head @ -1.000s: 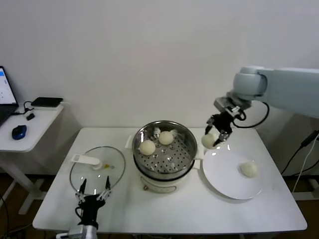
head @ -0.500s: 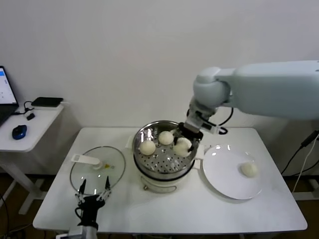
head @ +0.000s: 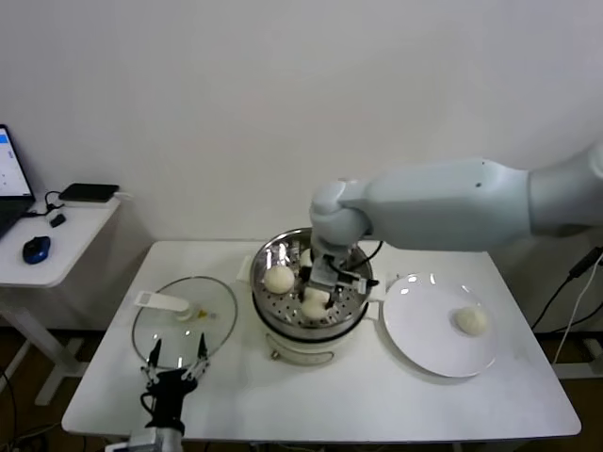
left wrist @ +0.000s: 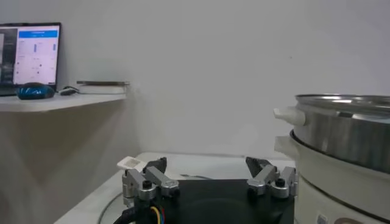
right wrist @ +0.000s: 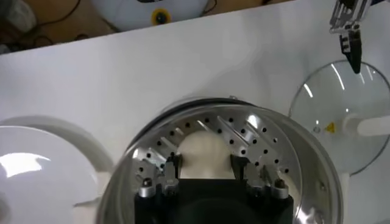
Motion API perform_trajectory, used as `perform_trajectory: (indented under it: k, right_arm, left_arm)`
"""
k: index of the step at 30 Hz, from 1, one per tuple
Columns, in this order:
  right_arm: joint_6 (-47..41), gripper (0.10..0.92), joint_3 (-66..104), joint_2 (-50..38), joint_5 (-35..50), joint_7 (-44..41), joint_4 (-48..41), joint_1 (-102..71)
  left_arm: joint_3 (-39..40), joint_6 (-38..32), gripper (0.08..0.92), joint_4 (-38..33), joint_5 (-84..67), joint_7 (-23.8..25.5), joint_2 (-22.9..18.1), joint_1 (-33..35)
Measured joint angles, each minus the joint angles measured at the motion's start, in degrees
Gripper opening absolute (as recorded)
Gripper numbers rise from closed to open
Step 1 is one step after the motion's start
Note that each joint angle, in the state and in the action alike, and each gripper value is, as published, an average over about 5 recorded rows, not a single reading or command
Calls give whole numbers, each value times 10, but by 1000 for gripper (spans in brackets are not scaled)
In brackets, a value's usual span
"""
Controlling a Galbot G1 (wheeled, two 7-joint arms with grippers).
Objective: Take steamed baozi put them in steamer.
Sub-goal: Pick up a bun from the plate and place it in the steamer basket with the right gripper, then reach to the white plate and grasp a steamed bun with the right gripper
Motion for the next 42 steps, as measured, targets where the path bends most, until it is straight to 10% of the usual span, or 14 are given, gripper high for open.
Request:
perform_trajectory:
  k: [11, 22, 42]
  right_arm:
    - [9, 592, 20, 45, -21, 2, -70, -58]
    - [24, 818, -1, 39, 42, -37, -83, -25]
    - [-72, 823, -162, -140, 210, -103, -147, 108]
  left_arm:
    - [-3, 0, 823, 3, 0, 0, 0, -3]
    - [-4, 0, 823, -3, 1, 1, 0, 0]
    - [7, 1, 823, -12, 1, 1, 1, 6]
